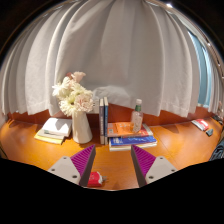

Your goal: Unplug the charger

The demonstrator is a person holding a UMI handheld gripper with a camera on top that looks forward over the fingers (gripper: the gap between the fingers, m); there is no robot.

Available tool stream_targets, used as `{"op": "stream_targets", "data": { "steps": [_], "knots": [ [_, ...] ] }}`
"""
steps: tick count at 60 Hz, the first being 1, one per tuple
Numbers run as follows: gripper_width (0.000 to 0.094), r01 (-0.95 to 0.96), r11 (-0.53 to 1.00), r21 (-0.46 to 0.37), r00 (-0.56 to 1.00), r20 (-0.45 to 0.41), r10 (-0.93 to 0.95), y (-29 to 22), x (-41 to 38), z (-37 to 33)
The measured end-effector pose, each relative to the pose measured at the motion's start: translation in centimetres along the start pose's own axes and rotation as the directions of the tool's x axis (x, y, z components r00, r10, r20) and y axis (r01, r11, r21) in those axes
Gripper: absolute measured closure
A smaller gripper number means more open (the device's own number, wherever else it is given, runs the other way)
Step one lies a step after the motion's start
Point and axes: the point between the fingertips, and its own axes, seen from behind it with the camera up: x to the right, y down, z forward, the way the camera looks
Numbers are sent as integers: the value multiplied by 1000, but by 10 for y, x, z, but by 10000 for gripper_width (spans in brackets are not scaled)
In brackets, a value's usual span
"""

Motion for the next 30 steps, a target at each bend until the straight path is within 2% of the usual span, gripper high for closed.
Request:
{"op": "stream_targets", "data": {
  "steps": [12, 23, 30],
  "knots": [
    [242, -17, 997, 77, 999, -42, 21, -28, -2, -96],
    [244, -45, 995, 88, 999, -24, 47, -16, -12, -169],
    [253, -19, 998, 56, 999, -25, 20, 6, -22, -198]
  ]
}}
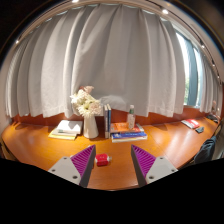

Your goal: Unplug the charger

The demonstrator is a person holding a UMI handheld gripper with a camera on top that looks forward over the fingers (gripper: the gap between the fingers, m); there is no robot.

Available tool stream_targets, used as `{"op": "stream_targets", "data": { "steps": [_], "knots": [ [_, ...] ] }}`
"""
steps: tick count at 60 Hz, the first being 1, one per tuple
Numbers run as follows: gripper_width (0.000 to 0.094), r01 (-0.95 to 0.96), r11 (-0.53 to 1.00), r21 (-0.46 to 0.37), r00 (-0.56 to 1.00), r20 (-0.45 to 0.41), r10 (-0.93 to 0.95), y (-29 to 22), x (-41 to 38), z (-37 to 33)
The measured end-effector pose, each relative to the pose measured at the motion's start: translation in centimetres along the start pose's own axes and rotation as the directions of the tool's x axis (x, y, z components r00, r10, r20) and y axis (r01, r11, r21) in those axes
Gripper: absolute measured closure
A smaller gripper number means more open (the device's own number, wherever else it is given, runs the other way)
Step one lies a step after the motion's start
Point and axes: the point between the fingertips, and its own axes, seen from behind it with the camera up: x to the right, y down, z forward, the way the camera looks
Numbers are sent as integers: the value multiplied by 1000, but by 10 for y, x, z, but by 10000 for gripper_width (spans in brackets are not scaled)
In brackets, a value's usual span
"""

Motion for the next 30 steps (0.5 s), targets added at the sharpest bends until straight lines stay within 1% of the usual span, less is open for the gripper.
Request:
{"op": "stream_targets", "data": {
  "steps": [9, 15, 30],
  "knots": [
    [242, 26, 999, -36, 999, 23, -25, 26, -19, -24],
    [241, 38, 998, -52, 999, 17, -37, 39, -22, -34],
    [241, 43, 998, -40, 999, 20, -42, 42, -28, -46]
  ]
}}
